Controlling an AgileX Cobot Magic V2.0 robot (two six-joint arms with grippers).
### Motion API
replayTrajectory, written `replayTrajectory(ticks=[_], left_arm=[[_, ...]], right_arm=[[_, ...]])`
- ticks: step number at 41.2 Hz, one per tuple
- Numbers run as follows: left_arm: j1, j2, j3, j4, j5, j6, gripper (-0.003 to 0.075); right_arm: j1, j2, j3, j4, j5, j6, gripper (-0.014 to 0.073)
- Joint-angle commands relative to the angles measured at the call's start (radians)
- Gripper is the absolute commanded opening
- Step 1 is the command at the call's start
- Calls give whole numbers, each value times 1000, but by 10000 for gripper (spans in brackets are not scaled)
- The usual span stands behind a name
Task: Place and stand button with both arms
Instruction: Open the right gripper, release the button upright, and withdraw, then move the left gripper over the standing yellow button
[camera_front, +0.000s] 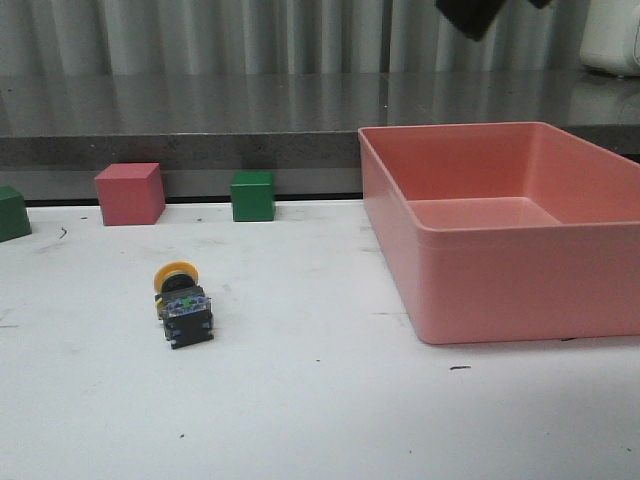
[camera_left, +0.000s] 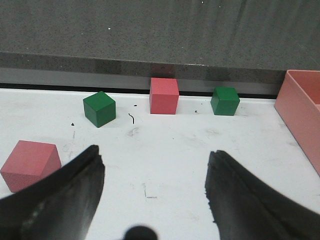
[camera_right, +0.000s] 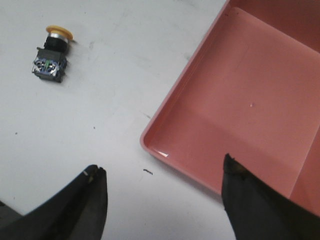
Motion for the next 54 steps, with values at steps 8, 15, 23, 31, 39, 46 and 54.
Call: replayTrajectory(ticks=[8, 15, 23, 31, 39, 46, 54], left_arm=[[-6, 14, -36, -11, -80, -8, 438], [-6, 14, -36, -11, -80, -8, 438], [-6, 14, -36, -11, -88, -8, 438], [-6, 14, -36, -18, -91, -8, 438], [-6, 14, -36, -29, -134, -8, 438], [-6, 14, -36, -29, -136, -8, 438], [-6, 14, -36, -21, -129, -5, 444]], right_arm=[[-7, -307, 251, -11, -86, -9, 510], [-7, -494, 377, -11, -81, -9, 510], [-7, -673, 463, -10, -53, -9, 510], [-7, -756, 482, -10, -46, -9, 510], [-7, -758, 482, 35, -71, -9, 510], [-7, -758, 482, 83, -146, -9, 510], [-7, -758, 482, 67, -150, -9, 510]])
